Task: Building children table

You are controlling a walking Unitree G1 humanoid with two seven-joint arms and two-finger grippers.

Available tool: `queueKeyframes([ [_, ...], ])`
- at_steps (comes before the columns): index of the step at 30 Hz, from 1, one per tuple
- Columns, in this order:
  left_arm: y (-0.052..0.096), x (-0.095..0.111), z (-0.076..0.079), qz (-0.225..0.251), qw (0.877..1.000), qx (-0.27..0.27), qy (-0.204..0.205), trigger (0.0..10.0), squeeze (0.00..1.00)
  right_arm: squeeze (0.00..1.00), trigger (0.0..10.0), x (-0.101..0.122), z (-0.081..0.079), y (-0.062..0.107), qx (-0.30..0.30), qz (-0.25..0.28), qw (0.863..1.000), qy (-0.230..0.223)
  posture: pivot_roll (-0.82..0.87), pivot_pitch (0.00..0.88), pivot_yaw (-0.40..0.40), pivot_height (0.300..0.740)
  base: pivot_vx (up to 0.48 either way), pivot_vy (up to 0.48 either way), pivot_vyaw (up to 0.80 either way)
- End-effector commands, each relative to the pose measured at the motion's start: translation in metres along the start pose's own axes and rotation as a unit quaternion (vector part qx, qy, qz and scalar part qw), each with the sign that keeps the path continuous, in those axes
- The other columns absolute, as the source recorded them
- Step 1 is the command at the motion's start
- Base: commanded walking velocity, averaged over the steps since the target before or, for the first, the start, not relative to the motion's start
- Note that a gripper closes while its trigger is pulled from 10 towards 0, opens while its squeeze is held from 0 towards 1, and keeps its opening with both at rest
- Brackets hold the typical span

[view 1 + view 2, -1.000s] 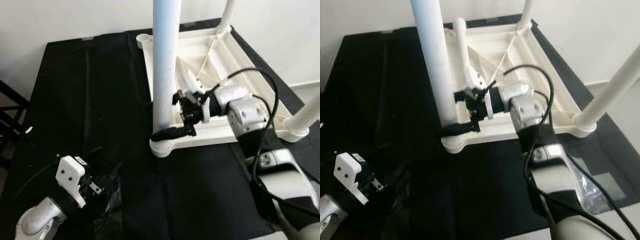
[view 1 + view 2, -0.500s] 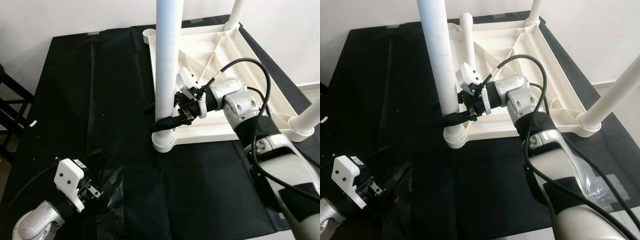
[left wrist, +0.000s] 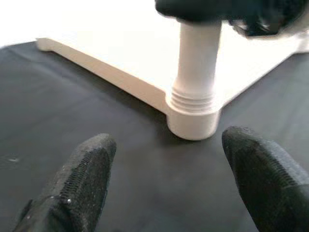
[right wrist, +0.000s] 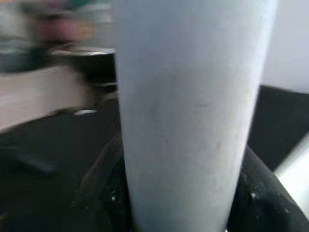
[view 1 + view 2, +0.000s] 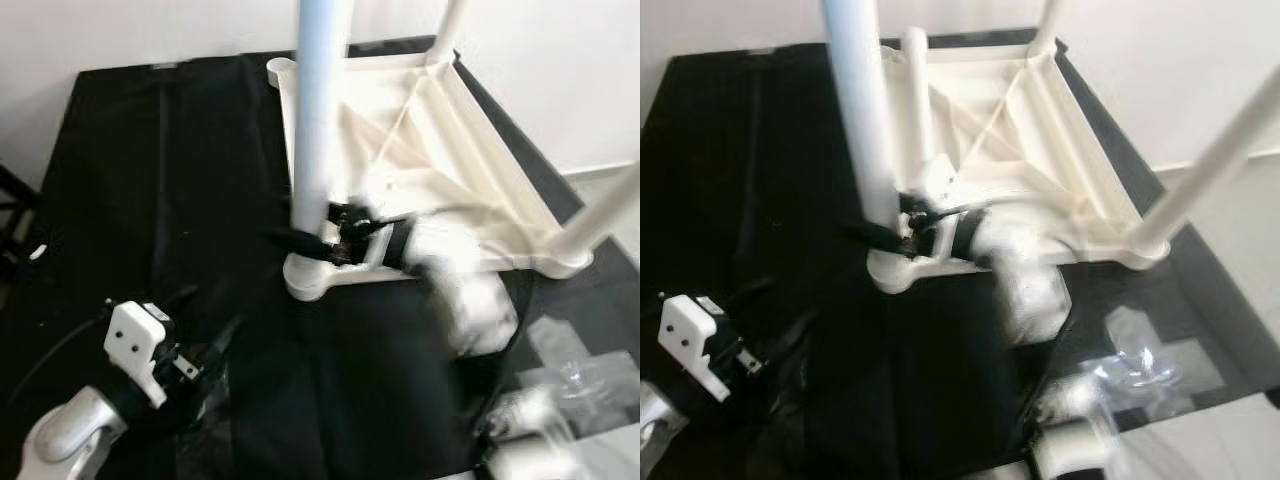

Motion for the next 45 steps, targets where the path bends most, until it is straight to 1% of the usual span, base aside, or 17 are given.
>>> queueKeyframes([
  [1,0.006,-0.010,-0.004,-0.023,1.000,0.007,0.007,10.0,0.00,0.00,0.0,-0.055,-0.004,0.036,-0.097,-0.153,0.983,-0.003,-0.11,0.268,-0.026,0.740,0.000,0.000,0.00],
  [2,0.005,-0.012,-0.006,-0.024,1.000,0.007,0.005,10.0,0.00,0.00,0.0,-0.056,-0.007,0.041,-0.115,-0.160,0.980,0.017,-0.13,0.245,-0.012,0.740,0.000,0.000,0.00],
  [11,0.000,-0.018,-0.015,-0.026,0.999,0.022,0.005,10.0,0.00,0.00,0.2,-0.062,-0.018,0.028,-0.083,-0.173,0.981,-0.006,-0.11,0.203,-0.014,0.740,0.000,0.000,0.00],
  [12,0.000,-0.018,-0.016,-0.025,0.999,0.024,0.005,10.0,0.00,0.00,10.0,-0.059,-0.021,0.026,-0.071,-0.169,0.983,-0.015,-0.11,0.199,-0.016,0.740,0.000,0.000,0.00],
  [14,-0.001,-0.019,-0.016,-0.025,0.999,0.024,0.005,10.0,0.00,0.02,10.0,-0.054,-0.022,0.023,-0.049,-0.156,0.986,-0.029,-0.11,0.199,-0.016,0.740,0.000,0.000,0.00],
  [15,-0.001,-0.019,-0.016,-0.025,0.999,0.024,0.004,10.0,0.00,1.00,10.0,-0.048,-0.023,0.019,-0.018,-0.137,0.990,-0.042,-0.11,0.199,-0.016,0.740,0.000,0.000,0.00],
  [22,-0.003,-0.019,-0.014,-0.024,0.999,0.020,0.006,10.0,0.00,1.00,10.0,-0.005,-0.020,0.010,0.167,-0.019,0.985,-0.050,-0.10,0.206,-0.017,0.740,0.000,0.000,0.00],
  [26,-0.001,-0.019,-0.012,-0.023,1.000,0.017,0.007,10.0,0.00,1.00,10.0,0.012,0.008,0.004,0.272,0.008,0.962,0.029,-0.09,0.214,-0.016,0.740,0.000,0.000,0.00],
  [27,0.000,-0.019,-0.012,-0.023,1.000,0.017,0.007,10.0,0.00,0.41,10.0,0.014,0.019,0.000,0.278,0.004,0.960,0.037,-0.09,0.217,-0.016,0.740,0.000,0.000,0.00],
  [28,0.001,-0.019,-0.011,-0.023,1.000,0.017,0.007,10.0,0.00,0.41,10.0,0.016,0.025,-0.003,0.278,-0.001,0.960,0.037,-0.09,0.217,-0.016,0.740,0.000,0.000,0.00],
  [29,0.002,-0.018,-0.011,-0.023,1.000,0.016,0.007,10.0,0.00,0.00,10.0,0.019,0.033,-0.007,0.280,-0.001,0.959,0.035,-0.07,0.222,-0.019,0.740,0.000,0.000,0.00],
  [33,0.004,-0.018,-0.009,-0.025,1.000,0.014,0.007,10.0,0.00,0.00,10.0,0.026,0.044,-0.012,0.303,0.007,0.953,0.024,-0.06,0.229,-0.020,0.740,0.000,0.000,0.00],
  [34,0.006,-0.017,-0.008,-0.028,1.000,0.012,0.008,10.0,0.00,0.00,10.0,0.033,0.049,-0.016,0.346,0.017,0.938,0.006,-0.05,0.238,-0.019,0.740,0.000,0.000,0.00],
  [37,0.009,-0.017,-0.006,-0.031,0.999,0.010,0.009,10.0,0.00,0.00,10.0,0.038,0.051,-0.018,0.386,0.022,0.922,-0.008,-0.04,0.243,-0.019,0.740,0.000,0.000,0.00],
  [43,0.013,-0.016,-0.004,-0.037,0.999,0.007,0.009,10.0,0.00,0.00,10.0,0.040,0.051,-0.024,0.426,0.022,0.905,-0.012,-0.01,0.250,-0.020,0.740,0.000,0.000,0.00],
  [44,0.014,-0.016,-0.004,-0.038,0.999,0.006,0.008,10.0,0.00,0.00,2.9,0.040,0.051,-0.027,0.430,0.022,0.903,-0.013,-0.01,0.252,-0.021,0.740,0.000,0.000,0.00],
  [45,0.014,-0.016,-0.004,-0.038,0.999,0.006,0.008,10.0,0.00,0.00,2.9,0.040,0.051,-0.027,0.430,0.022,0.903,-0.013,-0.01,0.252,-0.021,0.740,0.000,0.000,0.00],
])
Point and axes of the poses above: a point about 5 cm out from each wrist's last joint towards the gripper, its own y axis pointing back from the gripper into the wrist, its own x axis along the axis of the wrist's last joint, z = x × y, the point moved 1 cm from there along -y, pointing out of the wrist towards the gripper, and after that the axes turned 7 degrees about y, right-handed, at the moved point
